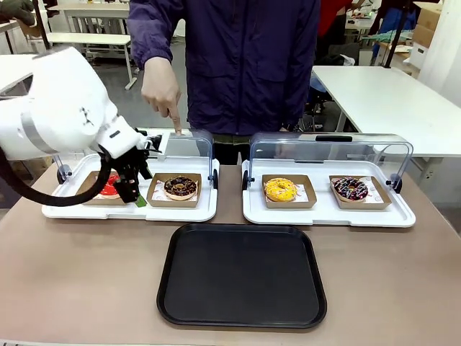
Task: Move the second donut from the left to the tray.
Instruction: Pick up the Paper togo box containing the Donut indicated by the person and place it on the Handle tray.
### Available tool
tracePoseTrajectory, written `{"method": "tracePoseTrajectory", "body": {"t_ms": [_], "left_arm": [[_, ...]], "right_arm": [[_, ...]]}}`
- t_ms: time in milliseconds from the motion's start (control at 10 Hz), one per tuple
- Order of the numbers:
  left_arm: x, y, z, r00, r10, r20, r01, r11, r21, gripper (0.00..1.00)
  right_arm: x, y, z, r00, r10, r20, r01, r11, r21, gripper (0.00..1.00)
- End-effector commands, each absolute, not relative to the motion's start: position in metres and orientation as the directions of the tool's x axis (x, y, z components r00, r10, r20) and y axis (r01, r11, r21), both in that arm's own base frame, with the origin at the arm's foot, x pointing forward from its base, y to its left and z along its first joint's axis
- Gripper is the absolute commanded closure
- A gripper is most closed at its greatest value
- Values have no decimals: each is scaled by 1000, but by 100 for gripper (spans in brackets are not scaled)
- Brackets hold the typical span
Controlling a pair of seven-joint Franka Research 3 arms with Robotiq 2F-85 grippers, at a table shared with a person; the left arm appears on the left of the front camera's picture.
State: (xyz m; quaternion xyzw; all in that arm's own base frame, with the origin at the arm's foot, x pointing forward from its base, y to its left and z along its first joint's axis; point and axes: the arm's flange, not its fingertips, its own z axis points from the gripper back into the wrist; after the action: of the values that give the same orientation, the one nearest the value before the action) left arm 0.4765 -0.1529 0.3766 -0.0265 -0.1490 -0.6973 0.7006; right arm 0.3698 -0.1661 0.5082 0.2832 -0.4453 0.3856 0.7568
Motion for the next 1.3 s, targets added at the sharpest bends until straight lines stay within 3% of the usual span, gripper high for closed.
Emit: {"method": "tracePoseTrajectory", "body": {"t_ms": [0,700,1200], "left_arm": [[496,-155,378,52,-964,262,990,85,116,0],[492,-156,366,26,-966,257,989,62,133,0],[508,-167,347,-10,-991,131,981,16,195,0]], "right_arm": [[374,-167,510,272,322,907,-843,535,63,0],[374,-167,510,272,322,907,-843,535,63,0],[374,-167,510,272,322,907,-843,535,63,0]]}}
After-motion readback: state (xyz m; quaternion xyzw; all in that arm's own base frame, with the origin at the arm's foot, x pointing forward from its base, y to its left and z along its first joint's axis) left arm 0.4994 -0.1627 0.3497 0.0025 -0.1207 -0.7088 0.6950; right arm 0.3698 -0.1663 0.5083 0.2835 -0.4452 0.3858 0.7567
